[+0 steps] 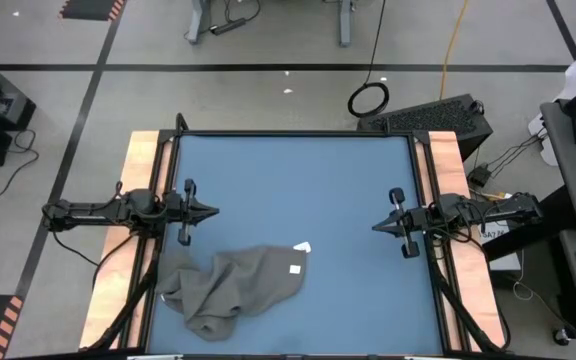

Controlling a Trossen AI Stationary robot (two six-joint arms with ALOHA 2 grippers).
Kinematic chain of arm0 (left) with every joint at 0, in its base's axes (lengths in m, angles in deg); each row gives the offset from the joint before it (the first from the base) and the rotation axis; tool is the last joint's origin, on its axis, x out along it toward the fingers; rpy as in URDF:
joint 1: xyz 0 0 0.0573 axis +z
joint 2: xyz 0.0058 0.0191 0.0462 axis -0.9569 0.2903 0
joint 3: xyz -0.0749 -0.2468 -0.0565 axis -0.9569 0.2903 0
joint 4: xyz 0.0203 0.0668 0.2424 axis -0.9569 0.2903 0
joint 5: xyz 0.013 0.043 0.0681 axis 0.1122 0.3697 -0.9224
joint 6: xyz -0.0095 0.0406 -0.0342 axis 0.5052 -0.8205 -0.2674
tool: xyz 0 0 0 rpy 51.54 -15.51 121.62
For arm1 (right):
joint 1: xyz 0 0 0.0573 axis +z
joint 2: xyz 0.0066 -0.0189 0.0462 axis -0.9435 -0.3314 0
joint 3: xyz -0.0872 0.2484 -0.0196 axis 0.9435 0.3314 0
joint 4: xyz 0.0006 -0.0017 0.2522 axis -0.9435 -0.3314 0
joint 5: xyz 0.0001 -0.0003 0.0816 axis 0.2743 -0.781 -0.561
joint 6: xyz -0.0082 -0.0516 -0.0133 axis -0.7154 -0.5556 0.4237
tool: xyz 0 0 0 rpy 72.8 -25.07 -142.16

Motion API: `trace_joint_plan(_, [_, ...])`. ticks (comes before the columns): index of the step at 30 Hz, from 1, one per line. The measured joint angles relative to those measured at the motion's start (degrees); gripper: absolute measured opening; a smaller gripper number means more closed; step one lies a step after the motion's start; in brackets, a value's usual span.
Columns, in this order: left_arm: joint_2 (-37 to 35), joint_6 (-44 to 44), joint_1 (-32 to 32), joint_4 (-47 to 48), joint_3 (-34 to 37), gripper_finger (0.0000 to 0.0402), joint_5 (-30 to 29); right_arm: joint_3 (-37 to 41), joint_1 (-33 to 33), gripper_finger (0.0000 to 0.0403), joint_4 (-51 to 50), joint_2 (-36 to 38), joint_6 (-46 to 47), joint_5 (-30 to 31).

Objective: Roll towel

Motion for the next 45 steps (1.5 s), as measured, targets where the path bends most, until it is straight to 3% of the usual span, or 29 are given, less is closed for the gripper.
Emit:
trace_joint_plan(30, [-0.01, 0.06, 0.00, -2.28, 0.11, 0.0004, -0.24, 0.00, 0.00, 0.0000, 0.54, 0.00, 0.00, 0.00])
trace_joint_plan(34, [0.02, -2.95, 0.00, -8.97, 0.09, 0.0004, -0.82, 0.00, 0.00, 0.0000, 0.56, 0.00, 0.13, 0.03])
trace_joint_plan(37, [0.15, 0.01, 0.00, -15.47, -0.80, 0.0004, -1.53, 0.02, 0.00, 0.0000, 0.54, 0.00, 2.87, 0.17])
trace_joint_plan(41, [1.31, 4.57, -0.09, -7.33, -8.27, 0.0004, -2.63, 0.00, -0.02, 0.0000, 0.50, 0.00, 9.04, 0.31])
trace_joint_plan(45, [7.76, 9.28, -0.09, 5.16, -17.36, 0.0004, -4.59, 0.01, -0.02, 0.0000, -0.11, -0.02, 14.09, 0.31])
